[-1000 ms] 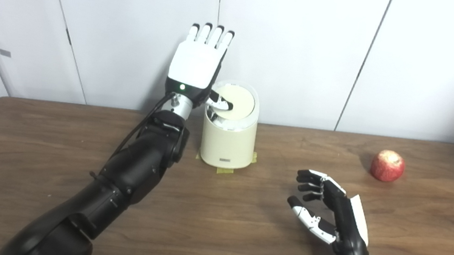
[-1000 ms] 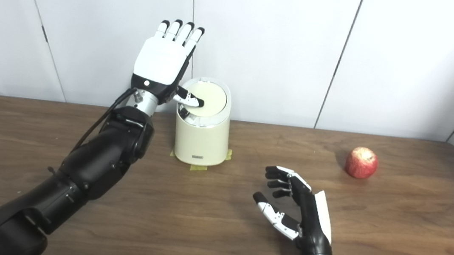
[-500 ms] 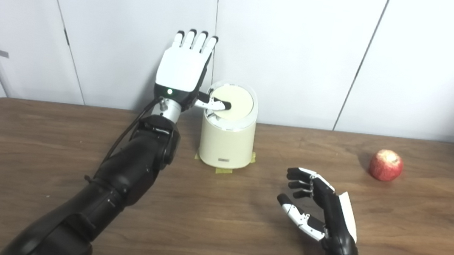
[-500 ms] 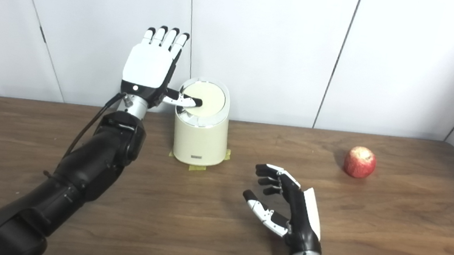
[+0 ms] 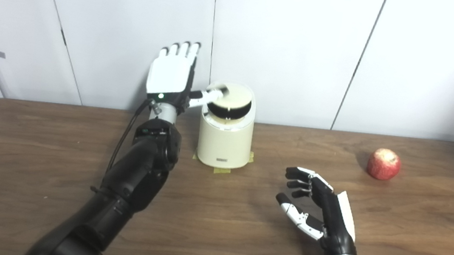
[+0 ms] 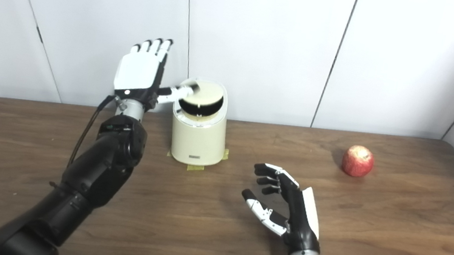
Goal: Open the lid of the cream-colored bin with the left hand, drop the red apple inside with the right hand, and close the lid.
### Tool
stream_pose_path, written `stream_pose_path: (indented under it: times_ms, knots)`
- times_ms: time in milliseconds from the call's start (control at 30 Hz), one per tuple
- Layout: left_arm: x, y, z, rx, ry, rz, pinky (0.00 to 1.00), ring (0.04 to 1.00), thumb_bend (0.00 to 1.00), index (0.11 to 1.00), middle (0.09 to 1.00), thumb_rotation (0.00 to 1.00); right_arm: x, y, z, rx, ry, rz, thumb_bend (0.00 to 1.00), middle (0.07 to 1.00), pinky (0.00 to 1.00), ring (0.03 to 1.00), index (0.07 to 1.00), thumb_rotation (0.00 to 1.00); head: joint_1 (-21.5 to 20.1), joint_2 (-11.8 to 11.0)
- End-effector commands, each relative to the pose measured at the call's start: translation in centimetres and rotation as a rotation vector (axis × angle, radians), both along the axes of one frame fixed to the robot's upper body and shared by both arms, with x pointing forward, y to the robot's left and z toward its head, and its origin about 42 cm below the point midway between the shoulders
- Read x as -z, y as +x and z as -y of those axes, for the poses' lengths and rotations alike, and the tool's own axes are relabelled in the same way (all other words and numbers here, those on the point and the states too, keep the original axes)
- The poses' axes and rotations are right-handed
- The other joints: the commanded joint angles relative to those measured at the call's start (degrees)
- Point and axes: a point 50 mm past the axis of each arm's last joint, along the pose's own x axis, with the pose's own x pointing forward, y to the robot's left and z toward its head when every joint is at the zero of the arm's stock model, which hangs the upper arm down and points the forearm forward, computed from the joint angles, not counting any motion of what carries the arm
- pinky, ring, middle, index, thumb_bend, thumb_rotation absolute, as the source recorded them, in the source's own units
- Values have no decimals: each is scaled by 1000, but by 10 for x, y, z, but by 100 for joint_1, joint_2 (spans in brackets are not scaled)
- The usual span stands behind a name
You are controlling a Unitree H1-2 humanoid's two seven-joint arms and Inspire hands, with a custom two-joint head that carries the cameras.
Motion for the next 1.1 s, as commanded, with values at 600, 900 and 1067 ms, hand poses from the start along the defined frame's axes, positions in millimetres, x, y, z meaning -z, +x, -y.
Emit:
stream_pose_path:
  times_ms: [600,900,1067]
  knots:
    - [-13,-90,-54,199,-492,283,689,799,261,785,806,1000,-10,11,9,38,21,63,277,701,573,665,699,337,92,12]
    - [43,-139,-82,439,-833,315,662,760,174,730,760,845,-61,24,30,149,-163,253,281,652,405,546,664,358,84,1]
    - [63,-172,-87,438,-932,308,698,773,185,751,779,823,-91,37,59,180,-362,330,304,634,432,568,678,382,58,-5]
